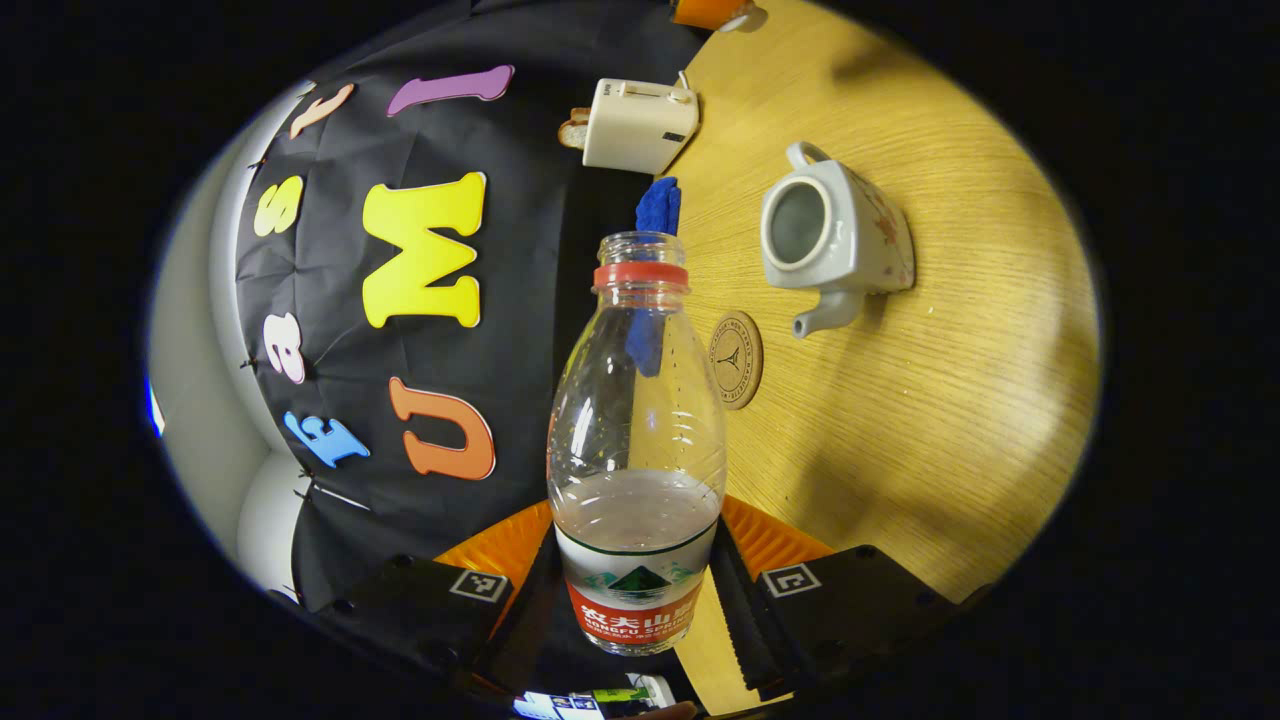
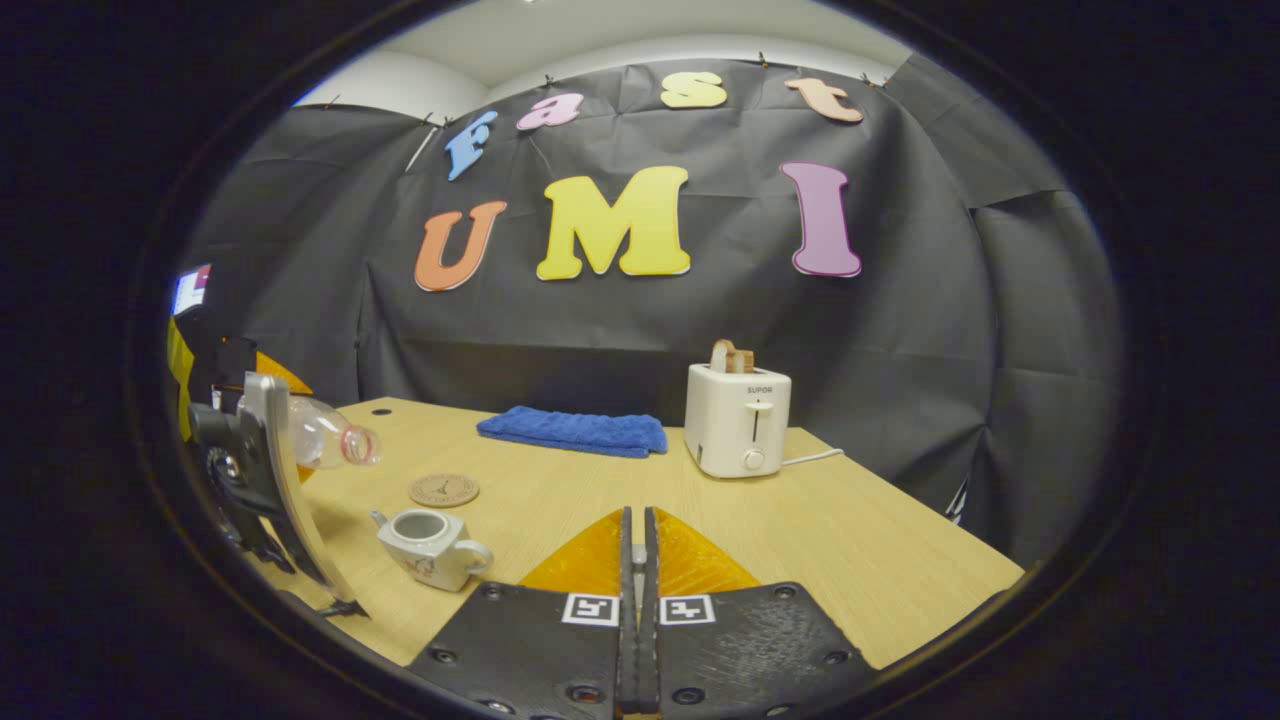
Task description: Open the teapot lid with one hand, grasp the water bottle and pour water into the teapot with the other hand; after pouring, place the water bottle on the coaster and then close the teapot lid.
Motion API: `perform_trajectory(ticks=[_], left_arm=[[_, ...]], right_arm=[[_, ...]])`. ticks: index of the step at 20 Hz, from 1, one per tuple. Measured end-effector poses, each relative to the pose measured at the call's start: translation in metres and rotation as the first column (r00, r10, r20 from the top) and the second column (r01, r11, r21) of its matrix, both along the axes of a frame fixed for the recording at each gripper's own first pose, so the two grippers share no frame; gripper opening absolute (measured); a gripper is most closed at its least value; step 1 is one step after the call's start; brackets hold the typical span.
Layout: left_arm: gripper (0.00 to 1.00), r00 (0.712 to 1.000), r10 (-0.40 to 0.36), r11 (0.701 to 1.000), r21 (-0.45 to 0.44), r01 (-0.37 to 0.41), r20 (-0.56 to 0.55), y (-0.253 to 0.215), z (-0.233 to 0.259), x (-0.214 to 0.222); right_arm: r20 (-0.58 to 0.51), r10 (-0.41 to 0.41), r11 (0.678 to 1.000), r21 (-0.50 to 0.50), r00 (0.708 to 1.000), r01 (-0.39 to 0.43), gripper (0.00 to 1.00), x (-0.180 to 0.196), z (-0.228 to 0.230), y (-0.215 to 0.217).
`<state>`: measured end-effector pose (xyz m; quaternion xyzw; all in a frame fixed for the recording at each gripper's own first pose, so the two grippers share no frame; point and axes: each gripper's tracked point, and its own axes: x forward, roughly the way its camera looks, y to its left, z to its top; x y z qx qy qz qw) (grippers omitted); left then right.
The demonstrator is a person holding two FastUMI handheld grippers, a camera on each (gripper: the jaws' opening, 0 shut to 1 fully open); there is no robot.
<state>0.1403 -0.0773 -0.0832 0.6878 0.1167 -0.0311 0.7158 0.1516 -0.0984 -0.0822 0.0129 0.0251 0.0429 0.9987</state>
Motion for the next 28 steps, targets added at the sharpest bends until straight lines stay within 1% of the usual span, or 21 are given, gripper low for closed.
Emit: perform_trajectory(ticks=[2, 4, 5, 6, 7, 10, 12, 16, 21, 26, 28], left_arm=[[0.77, 1.0, -0.004, 0.997, 0.073, 0.005, -0.015, -0.003, 0.0, -0.002], [0.77, 1.0, -0.004, 0.986, 0.164, 0.006, -0.014, -0.002, 0.001, -0.001], [0.81, 1.0, -0.007, 0.981, 0.196, 0.01, -0.014, -0.002, 0.002, 0.0], [0.77, 1.0, -0.011, 0.975, 0.224, 0.014, -0.015, -0.004, 0.004, 0.001], [0.77, 1.0, -0.017, 0.969, 0.245, 0.02, -0.016, -0.007, 0.007, 0.004], [0.77, 0.999, -0.028, 0.955, 0.294, 0.034, -0.025, -0.011, 0.012, 0.005], [0.77, 0.999, -0.034, 0.943, 0.331, 0.035, -0.01, -0.014, 0.019, 0.004], [0.77, 0.999, -0.039, 0.923, 0.382, 0.041, -0.015, -0.018, 0.021, 0.004], [0.77, 0.999, -0.049, 0.89, 0.453, 0.05, -0.013, -0.023, 0.029, 0.004], [0.77, 0.999, -0.046, 0.858, 0.512, 0.052, -0.023, -0.023, 0.034, 0.003], [0.77, 0.998, -0.047, 0.849, 0.525, 0.056, -0.031, -0.022, 0.035, 0.004]], right_arm=[[0.003, 0.005, 1.0, -0.002, 1.0, -0.005, 0.0, -0.002, 0.001, 0.001], [0.005, 0.01, 1.0, -0.005, 1.0, -0.01, 0.0, -0.003, 0.002, 0.002], [0.006, 0.014, 1.0, -0.008, 1.0, -0.014, 0.0, -0.003, 0.002, 0.003], [0.008, 0.018, 1.0, -0.009, 1.0, -0.018, 0.0, -0.004, 0.003, 0.004], [0.011, 0.023, 1.0, -0.009, 1.0, -0.023, 0.0, -0.004, 0.004, 0.005], [0.017, 0.031, 1.0, -0.006, 0.999, -0.031, 0.0, -0.006, 0.006, 0.006], [0.016, 0.033, 0.999, -0.007, 0.999, -0.032, 0.0, -0.006, 0.005, 0.006], [0.011, 0.039, 0.999, -0.008, 0.999, -0.039, 0.0, -0.005, 0.004, 0.007], [0.014, 0.051, 0.998, -0.023, 0.999, -0.051, 0.0, -0.007, 0.004, 0.01], [0.024, 0.064, 0.997, -0.043, 0.998, -0.063, 0.02, -0.009, 0.007, 0.014], [0.021, 0.068, 0.997, -0.048, 0.997, -0.067, 0.0, -0.009, 0.005, 0.015]])
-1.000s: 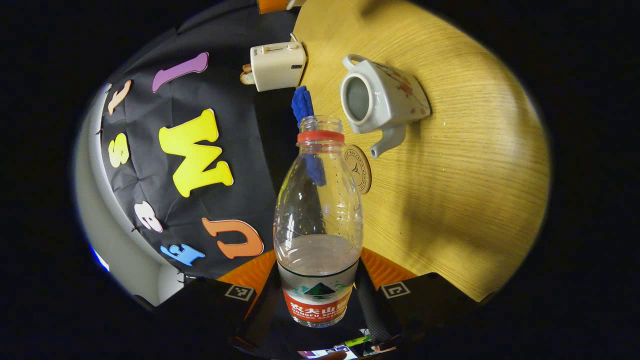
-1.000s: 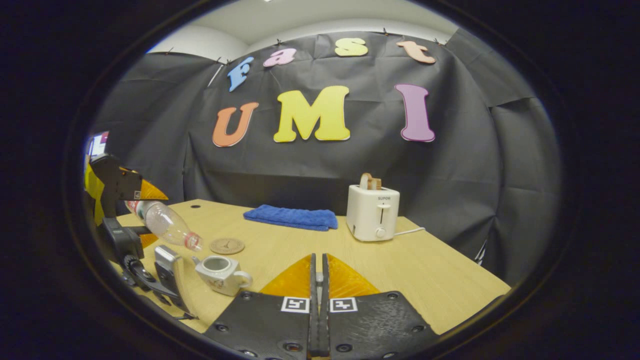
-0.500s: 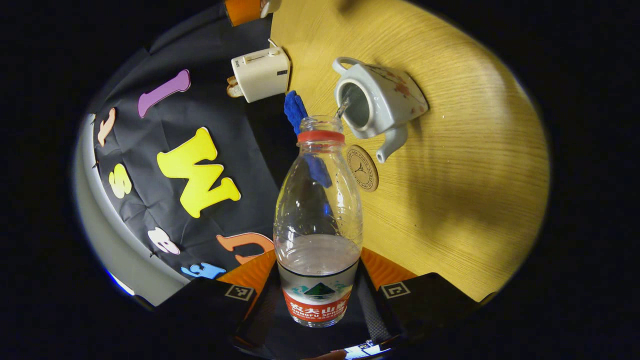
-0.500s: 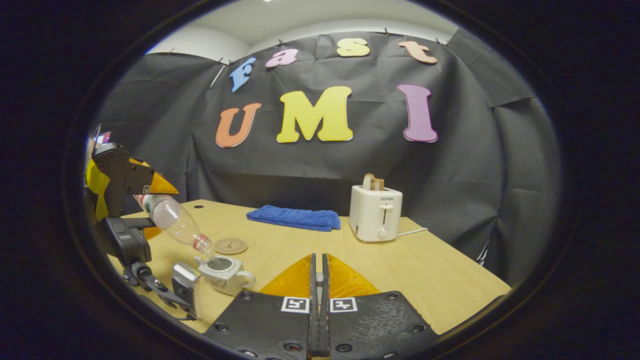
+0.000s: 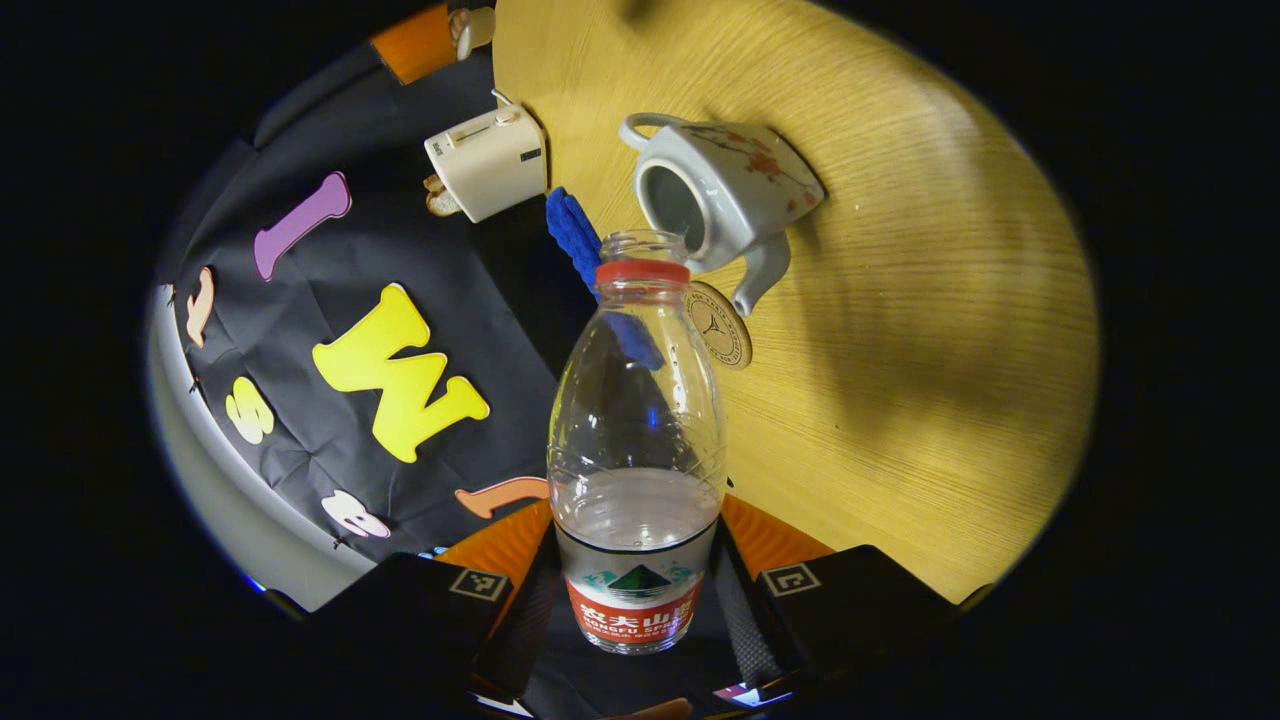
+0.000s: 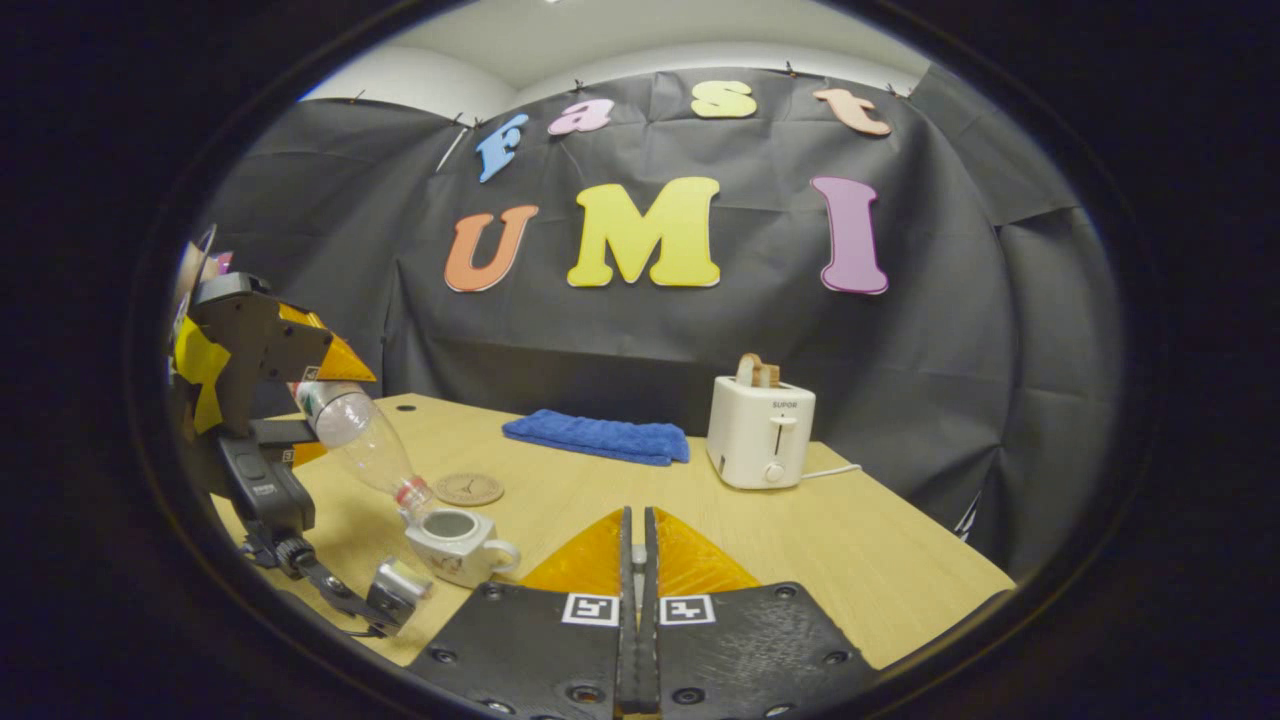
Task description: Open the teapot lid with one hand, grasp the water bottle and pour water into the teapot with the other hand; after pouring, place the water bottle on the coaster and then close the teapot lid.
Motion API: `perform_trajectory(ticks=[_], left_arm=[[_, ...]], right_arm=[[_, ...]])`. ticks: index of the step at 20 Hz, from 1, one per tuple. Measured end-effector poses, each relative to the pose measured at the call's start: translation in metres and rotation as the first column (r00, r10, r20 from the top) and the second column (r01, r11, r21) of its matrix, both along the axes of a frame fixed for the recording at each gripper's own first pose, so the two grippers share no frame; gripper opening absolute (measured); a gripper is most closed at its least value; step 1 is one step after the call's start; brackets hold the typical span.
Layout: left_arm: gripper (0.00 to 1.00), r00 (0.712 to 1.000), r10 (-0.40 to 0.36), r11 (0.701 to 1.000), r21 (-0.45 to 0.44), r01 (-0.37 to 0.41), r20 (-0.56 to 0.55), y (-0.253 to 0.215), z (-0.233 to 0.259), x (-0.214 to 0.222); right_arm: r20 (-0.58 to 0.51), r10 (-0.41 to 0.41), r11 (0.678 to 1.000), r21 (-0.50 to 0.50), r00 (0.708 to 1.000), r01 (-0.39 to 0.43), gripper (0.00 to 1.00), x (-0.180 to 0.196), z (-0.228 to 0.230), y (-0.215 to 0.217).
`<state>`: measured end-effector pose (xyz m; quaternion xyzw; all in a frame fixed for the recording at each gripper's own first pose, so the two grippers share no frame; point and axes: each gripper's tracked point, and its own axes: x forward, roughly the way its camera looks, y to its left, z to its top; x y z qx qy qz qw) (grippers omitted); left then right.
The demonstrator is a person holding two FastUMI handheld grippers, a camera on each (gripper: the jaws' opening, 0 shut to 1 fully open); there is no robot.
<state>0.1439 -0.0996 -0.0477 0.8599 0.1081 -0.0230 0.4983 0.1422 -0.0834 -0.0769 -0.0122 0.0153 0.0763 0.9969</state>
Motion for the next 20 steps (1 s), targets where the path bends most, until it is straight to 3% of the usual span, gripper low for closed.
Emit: perform_trajectory(ticks=[15, 20], left_arm=[[0.77, 1.0, 0.001, 0.999, 0.038, 0.0, -0.01, -0.003, -0.001, 0.0], [0.76, 0.999, -0.003, 1.0, -0.006, 0.002, -0.041, -0.001, -0.006, -0.001]], right_arm=[[-0.006, -0.03, 0.999, 0.019, 1.0, 0.03, 0.0, 0.004, 0.0, -0.011], [-0.008, -0.04, 0.999, 0.031, 0.999, 0.04, 0.0, 0.005, 0.0, -0.015]])
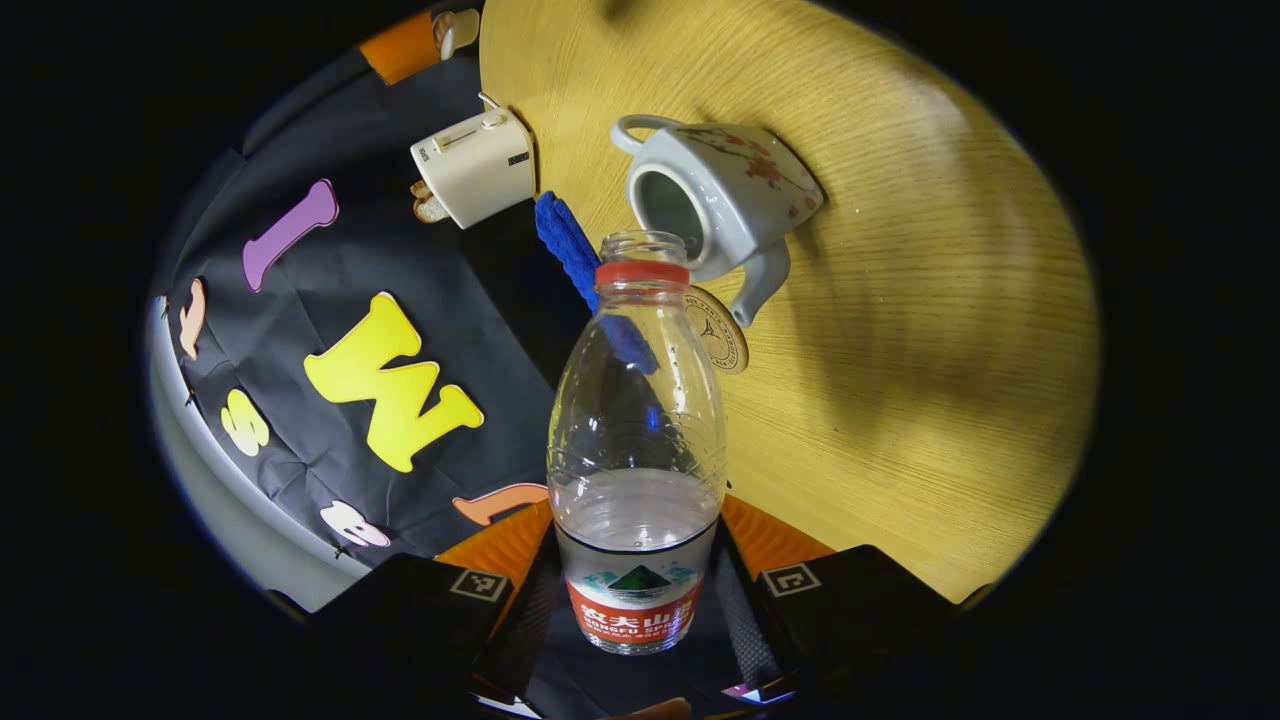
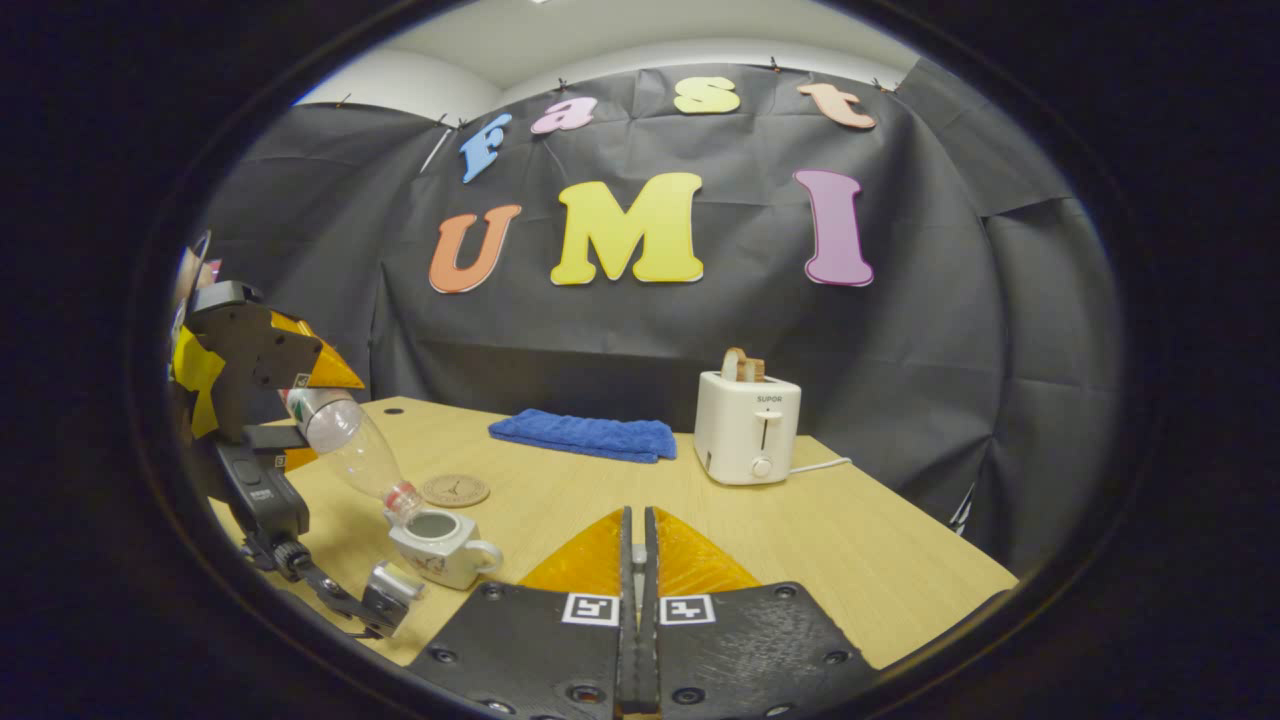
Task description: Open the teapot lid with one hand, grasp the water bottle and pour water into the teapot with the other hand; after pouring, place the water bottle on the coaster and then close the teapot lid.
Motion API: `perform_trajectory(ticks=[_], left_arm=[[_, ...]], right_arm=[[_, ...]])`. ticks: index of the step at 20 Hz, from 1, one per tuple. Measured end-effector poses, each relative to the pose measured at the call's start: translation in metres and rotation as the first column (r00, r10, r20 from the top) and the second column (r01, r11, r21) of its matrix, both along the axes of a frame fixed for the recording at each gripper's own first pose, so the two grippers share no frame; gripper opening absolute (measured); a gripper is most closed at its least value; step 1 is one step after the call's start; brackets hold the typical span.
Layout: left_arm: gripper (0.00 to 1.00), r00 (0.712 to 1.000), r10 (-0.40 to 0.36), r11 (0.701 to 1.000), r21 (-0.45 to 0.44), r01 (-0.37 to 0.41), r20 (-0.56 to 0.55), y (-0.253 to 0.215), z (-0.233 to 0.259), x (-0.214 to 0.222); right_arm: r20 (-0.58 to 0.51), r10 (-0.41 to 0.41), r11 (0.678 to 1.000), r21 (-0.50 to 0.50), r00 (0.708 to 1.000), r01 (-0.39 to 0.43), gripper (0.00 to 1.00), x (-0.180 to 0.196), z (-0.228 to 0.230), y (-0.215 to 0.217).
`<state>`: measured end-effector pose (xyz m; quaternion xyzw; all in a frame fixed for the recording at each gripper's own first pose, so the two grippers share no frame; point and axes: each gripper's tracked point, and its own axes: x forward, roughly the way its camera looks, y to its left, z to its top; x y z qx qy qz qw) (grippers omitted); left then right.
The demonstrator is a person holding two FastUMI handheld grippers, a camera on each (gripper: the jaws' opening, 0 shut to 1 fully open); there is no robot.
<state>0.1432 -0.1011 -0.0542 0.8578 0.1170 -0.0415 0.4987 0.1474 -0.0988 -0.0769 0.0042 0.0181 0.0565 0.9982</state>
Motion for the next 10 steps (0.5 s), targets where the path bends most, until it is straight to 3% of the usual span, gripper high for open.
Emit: perform_trajectory(ticks=[4, 6, 10], left_arm=[[0.76, 0.997, 0.018, 0.982, -0.185, -0.031, -0.068, 0.012, -0.018, 0.006], [0.77, 0.997, 0.022, 0.944, -0.326, -0.046, -0.078, 0.019, -0.022, 0.011], [0.77, 0.992, 0.039, 0.775, -0.624, -0.104, -0.117, 0.03, -0.025, 0.019]], right_arm=[[0.006, -0.015, 1.0, 0.002, 1.0, 0.015, 0.0, 0.001, 0.001, -0.006], [0.003, -0.024, 1.0, 0.016, 1.0, 0.024, 0.0, 0.001, 0.002, -0.009], [-0.012, -0.013, 0.999, 0.037, 1.0, 0.013, 0.0, 0.0, 0.001, -0.01]])
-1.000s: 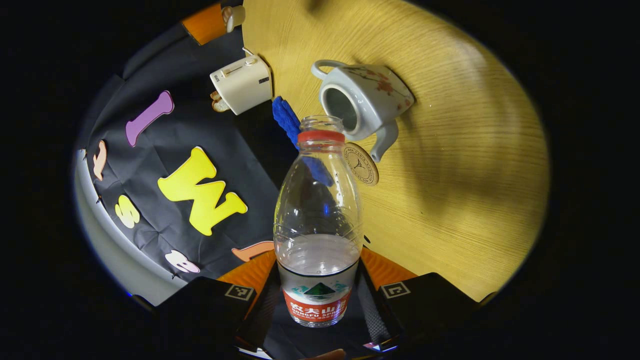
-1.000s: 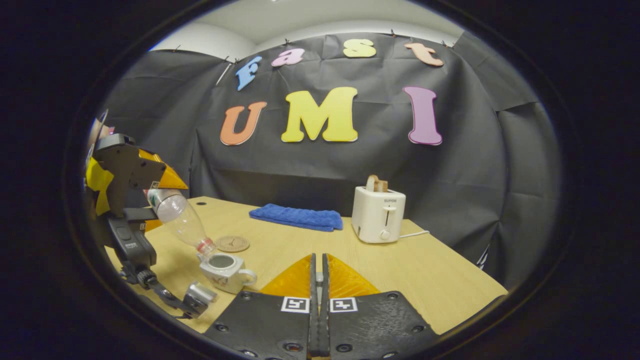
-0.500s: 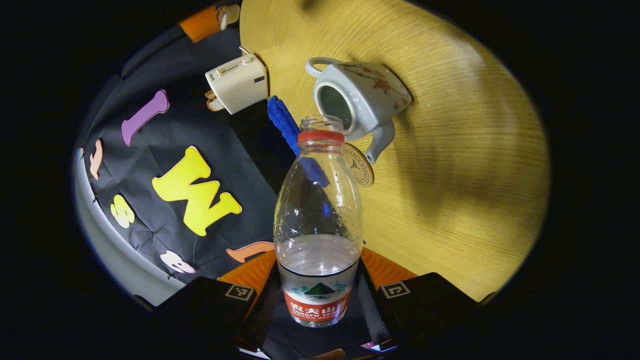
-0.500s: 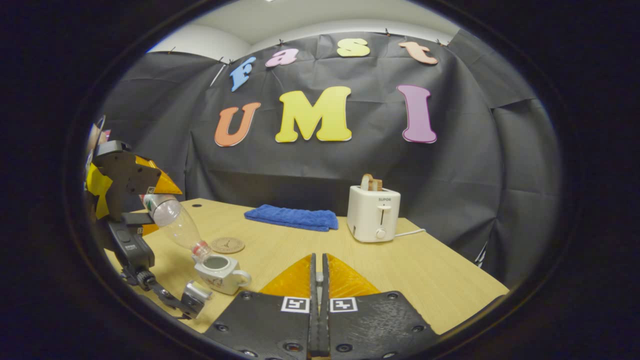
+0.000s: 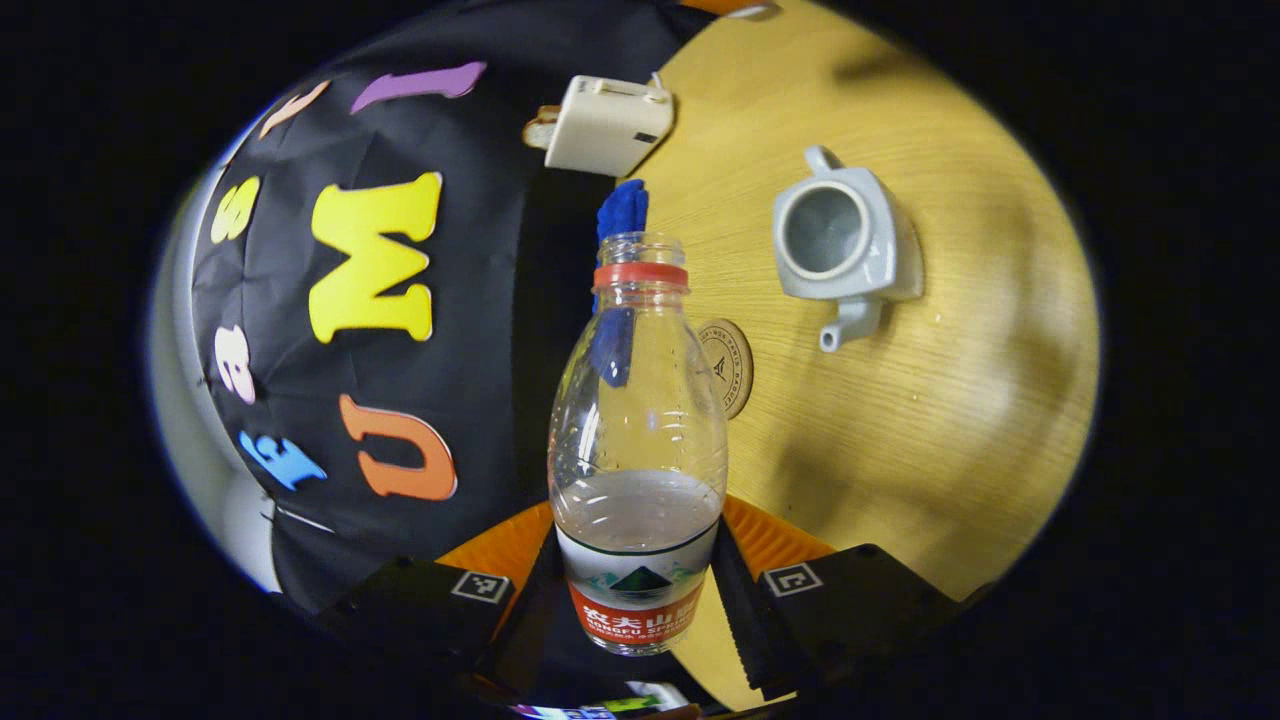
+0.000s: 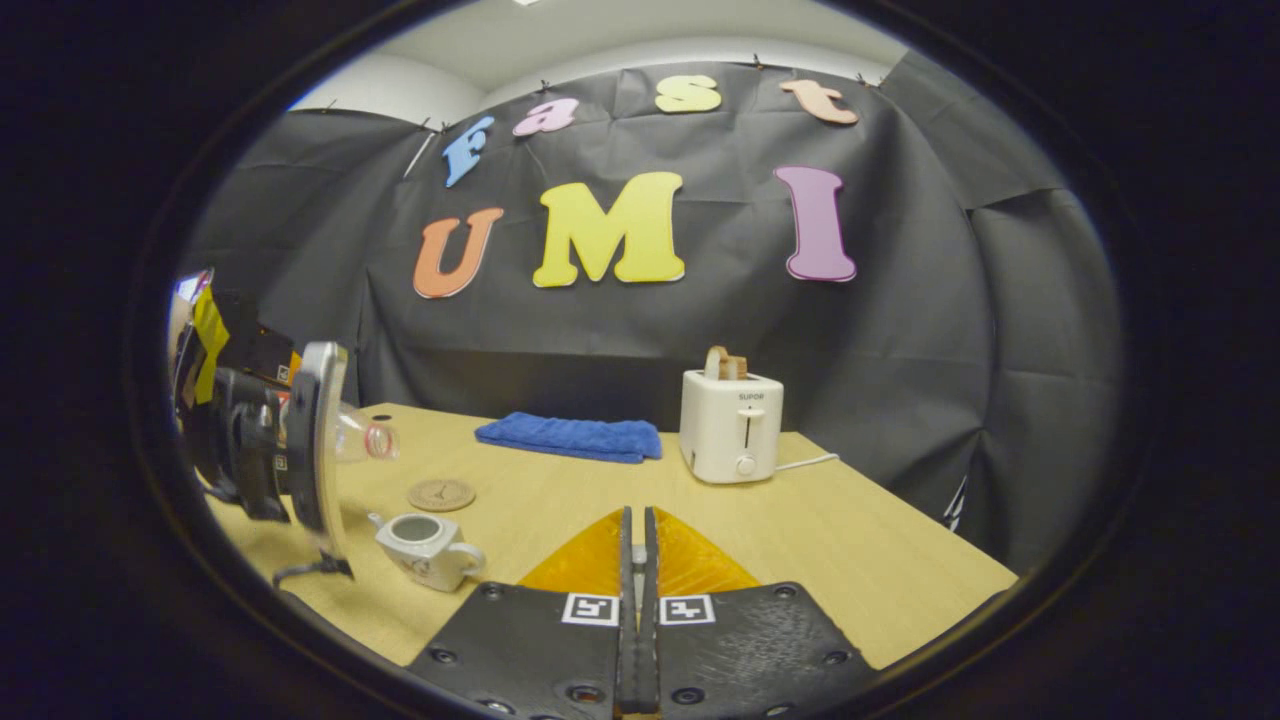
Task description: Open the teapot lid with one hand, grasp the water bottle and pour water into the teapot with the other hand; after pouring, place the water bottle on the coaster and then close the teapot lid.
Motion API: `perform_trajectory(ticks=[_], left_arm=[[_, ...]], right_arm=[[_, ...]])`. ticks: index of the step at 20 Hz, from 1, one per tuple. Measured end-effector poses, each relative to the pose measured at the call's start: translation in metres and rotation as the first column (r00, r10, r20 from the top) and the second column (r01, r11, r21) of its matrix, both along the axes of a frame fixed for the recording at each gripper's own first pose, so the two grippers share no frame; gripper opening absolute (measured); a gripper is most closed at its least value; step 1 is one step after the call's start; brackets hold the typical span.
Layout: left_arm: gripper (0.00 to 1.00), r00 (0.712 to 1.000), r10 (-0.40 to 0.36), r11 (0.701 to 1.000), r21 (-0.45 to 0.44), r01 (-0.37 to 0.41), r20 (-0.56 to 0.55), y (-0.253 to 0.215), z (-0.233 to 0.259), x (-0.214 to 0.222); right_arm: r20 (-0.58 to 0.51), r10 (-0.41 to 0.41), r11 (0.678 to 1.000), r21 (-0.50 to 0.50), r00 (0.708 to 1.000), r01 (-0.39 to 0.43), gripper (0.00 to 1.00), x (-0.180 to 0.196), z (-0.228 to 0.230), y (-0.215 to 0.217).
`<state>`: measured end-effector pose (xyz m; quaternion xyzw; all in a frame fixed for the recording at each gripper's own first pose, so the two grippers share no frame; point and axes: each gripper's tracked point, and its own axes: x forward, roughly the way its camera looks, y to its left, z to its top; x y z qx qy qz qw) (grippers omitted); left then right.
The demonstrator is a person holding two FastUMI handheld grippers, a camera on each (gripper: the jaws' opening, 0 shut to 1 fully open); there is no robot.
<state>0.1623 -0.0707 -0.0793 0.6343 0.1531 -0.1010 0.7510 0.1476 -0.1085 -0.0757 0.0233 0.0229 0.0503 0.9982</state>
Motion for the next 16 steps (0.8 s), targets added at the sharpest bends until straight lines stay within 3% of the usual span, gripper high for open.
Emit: perform_trajectory(ticks=[3, 6, 8, 11, 13, 16], left_arm=[[0.77, 0.998, 0.018, 0.977, -0.212, -0.003, 0.068, 0.004, 0.016, 0.008], [0.77, 0.99, 0.042, 0.886, -0.462, 0.024, 0.133, 0.001, 0.029, 0.013], [0.77, 0.987, 0.066, 0.781, -0.624, 0.04, 0.146, -0.004, 0.031, 0.016], [0.77, 0.99, 0.082, 0.573, -0.818, 0.048, 0.115, -0.021, 0.028, 0.019], [0.78, 0.991, 0.081, 0.453, -0.889, 0.058, 0.105, -0.033, 0.026, 0.028], [0.79, 0.991, 0.096, 0.313, -0.948, 0.054, 0.089, -0.045, 0.022, 0.05]], right_arm=[[0.003, 0.013, 1.0, 0.02, 1.0, -0.013, 0.0, -0.003, 0.004, 0.002], [0.009, 0.014, 1.0, 0.022, 1.0, -0.015, 0.0, -0.004, 0.006, 0.003], [0.009, 0.014, 1.0, 0.015, 1.0, -0.014, 0.0, -0.005, 0.005, 0.006], [0.009, 0.02, 1.0, 0.001, 1.0, -0.02, 0.0, -0.005, 0.004, 0.011], [0.007, 0.024, 1.0, -0.007, 1.0, -0.024, 0.0, -0.005, 0.002, 0.015], [0.009, 0.038, 0.999, -0.017, 0.999, -0.037, 0.0, -0.006, 0.001, 0.022]])
